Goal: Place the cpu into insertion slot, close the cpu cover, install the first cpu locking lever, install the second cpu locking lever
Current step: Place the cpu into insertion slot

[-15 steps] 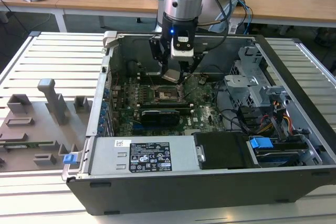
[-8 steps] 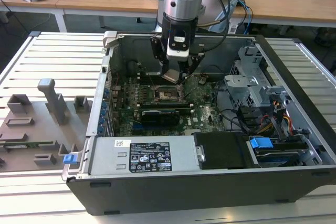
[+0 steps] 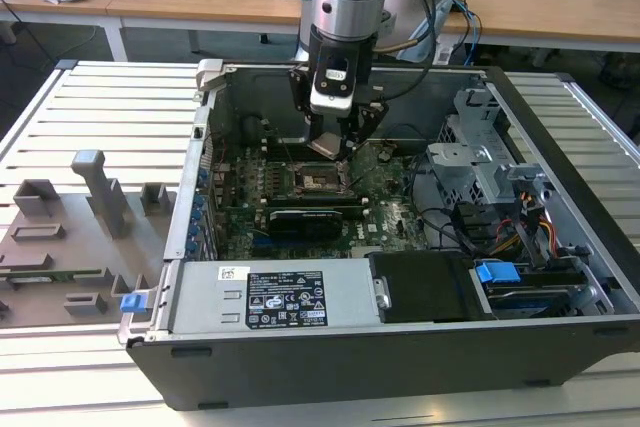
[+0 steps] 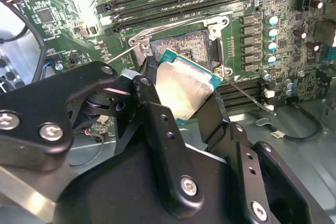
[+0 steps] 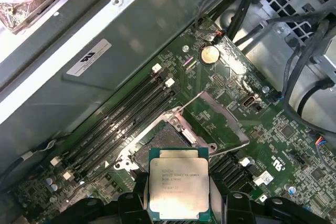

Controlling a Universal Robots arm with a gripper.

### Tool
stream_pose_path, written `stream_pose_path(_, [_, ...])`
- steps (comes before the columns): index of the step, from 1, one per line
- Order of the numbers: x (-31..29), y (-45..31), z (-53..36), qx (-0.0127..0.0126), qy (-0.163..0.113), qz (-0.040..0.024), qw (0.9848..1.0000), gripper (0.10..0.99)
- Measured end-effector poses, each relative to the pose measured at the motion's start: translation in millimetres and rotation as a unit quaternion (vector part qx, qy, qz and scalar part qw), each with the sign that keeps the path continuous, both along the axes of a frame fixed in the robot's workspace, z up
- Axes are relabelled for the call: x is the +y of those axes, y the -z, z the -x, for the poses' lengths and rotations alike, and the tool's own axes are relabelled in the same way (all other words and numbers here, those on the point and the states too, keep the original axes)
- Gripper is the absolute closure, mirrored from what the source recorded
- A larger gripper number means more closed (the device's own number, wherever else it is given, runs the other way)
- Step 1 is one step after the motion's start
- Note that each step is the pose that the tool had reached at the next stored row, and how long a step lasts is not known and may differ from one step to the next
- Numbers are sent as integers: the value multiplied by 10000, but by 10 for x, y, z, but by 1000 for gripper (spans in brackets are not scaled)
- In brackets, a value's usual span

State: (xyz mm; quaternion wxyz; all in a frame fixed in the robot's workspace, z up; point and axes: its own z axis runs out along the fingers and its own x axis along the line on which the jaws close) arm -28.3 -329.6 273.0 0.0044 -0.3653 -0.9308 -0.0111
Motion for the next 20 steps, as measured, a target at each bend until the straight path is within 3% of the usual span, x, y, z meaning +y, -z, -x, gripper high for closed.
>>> stream_pose_path(11, [0,0,0,1,332,11,9994,541])
stream_pose_path(20, [0,0,0,1,750,18,9972,541])
